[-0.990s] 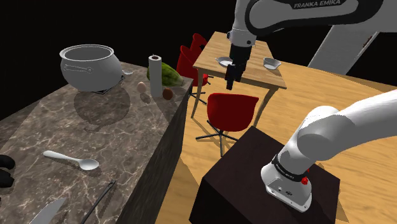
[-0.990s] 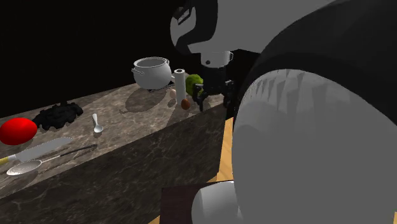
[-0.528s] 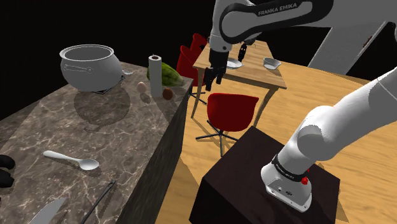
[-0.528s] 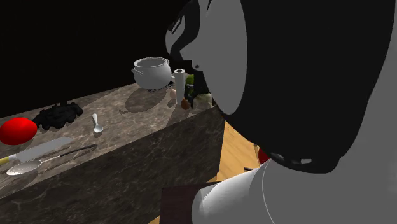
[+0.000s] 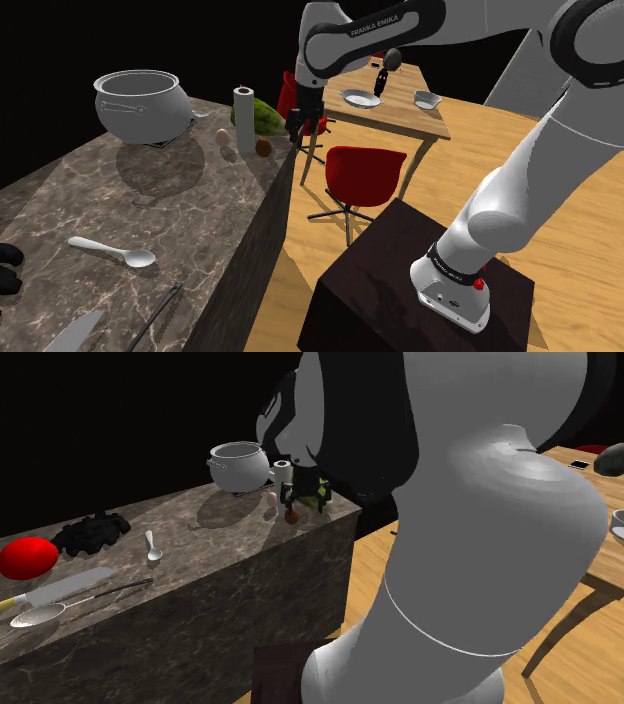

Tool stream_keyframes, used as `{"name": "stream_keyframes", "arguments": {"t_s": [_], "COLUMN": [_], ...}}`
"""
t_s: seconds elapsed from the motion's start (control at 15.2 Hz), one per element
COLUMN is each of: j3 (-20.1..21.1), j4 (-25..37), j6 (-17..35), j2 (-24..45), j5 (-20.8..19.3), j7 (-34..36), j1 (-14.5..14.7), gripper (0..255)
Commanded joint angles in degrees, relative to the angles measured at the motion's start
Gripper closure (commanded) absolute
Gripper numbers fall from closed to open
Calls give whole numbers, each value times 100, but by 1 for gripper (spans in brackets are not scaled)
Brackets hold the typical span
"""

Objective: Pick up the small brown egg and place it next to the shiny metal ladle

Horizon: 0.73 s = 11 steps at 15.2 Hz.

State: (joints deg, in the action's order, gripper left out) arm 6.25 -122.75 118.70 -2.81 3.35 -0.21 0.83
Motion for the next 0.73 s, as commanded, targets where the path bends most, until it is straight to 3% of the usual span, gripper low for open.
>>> {"name": "stream_keyframes", "arguments": {"t_s": [0.0, 0.66], "j3": [17, 50], "j4": [281, 2421], "j6": [191, 504], "j2": [403, 2517], "j5": [-9, -128], "j7": [58, 394], "j1": [12, 168], "gripper": [0, 0]}}
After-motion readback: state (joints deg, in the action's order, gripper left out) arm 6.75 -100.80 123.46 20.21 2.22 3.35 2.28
